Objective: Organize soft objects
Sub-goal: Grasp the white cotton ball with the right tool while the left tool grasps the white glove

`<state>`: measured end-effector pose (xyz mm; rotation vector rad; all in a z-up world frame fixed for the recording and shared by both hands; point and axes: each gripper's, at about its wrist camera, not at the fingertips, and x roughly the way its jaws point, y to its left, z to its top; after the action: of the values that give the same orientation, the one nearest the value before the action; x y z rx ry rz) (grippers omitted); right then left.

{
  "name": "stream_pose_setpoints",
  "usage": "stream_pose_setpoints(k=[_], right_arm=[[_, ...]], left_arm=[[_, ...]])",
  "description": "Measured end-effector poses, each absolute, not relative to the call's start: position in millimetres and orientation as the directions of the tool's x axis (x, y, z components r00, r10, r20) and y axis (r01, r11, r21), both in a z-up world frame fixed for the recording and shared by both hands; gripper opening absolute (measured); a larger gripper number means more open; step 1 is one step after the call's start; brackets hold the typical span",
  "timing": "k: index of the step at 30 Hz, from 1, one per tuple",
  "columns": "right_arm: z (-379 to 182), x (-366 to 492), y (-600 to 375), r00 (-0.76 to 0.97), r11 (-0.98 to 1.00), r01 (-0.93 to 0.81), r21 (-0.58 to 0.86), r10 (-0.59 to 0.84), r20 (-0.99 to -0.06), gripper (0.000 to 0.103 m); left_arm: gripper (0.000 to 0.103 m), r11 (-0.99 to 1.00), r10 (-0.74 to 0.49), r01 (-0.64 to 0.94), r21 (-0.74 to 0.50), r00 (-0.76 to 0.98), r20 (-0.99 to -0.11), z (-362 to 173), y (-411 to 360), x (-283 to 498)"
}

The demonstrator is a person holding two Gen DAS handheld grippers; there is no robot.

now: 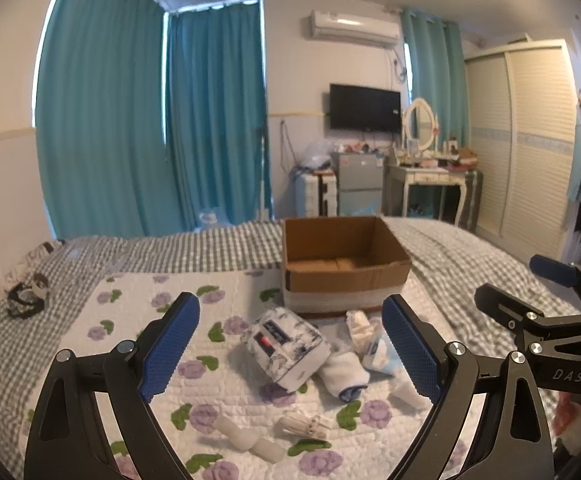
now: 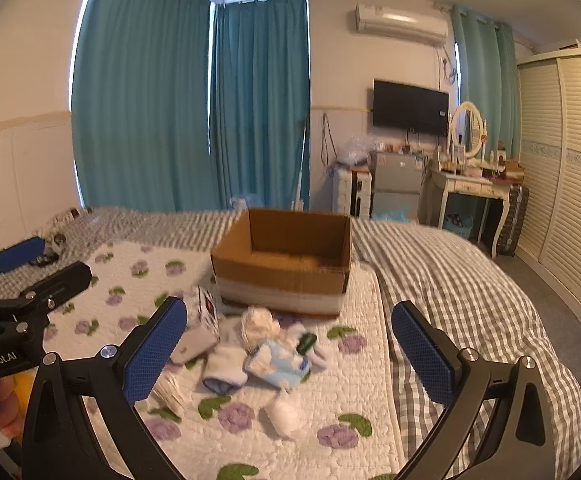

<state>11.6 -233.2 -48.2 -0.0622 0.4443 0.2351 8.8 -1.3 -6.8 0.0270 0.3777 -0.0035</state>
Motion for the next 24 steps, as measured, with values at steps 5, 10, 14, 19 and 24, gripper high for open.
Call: stream_pose_setpoints(k=[5,10,14,19,24], right_arm=[[-99.2,46.8,-234.6,0.73,0.964,-0.252,0.088,0.249,-0.637,0.103],[-165.1,77.9,-223.4,0.586,0.976,-0.197,0.096,0.196,-0.787,0.094],[-194.5,89.6,-215.0,0.511,0.981,-0.178,0.078,0.16,-0.845,0.078],[-215.8,100.2,-205.7,0.462,0.983,-0.176,0.051,0.128,-0.878,0.055],[-228.0,105.3,-207.3,0.442,0.988,-0.15,0.043,0.106,-0.891,0.041]], left_arm=[[0.094,1.0,0.013,-0.015,0.0,0.879,-0.476,-48.5,6.0,29.9],[0.094,1.0,0.021,-0.018,0.011,0.812,-0.583,-102.2,9.1,46.9],[0.094,1.0,-0.008,0.014,0.004,0.76,-0.65,-136.9,4.7,52.0],[0.094,0.998,-0.053,0.052,-0.023,0.7,-0.713,-163.1,-1.1,61.8],[0.092,0.996,-0.088,0.084,-0.043,0.657,-0.749,-178.1,-2.5,77.6]])
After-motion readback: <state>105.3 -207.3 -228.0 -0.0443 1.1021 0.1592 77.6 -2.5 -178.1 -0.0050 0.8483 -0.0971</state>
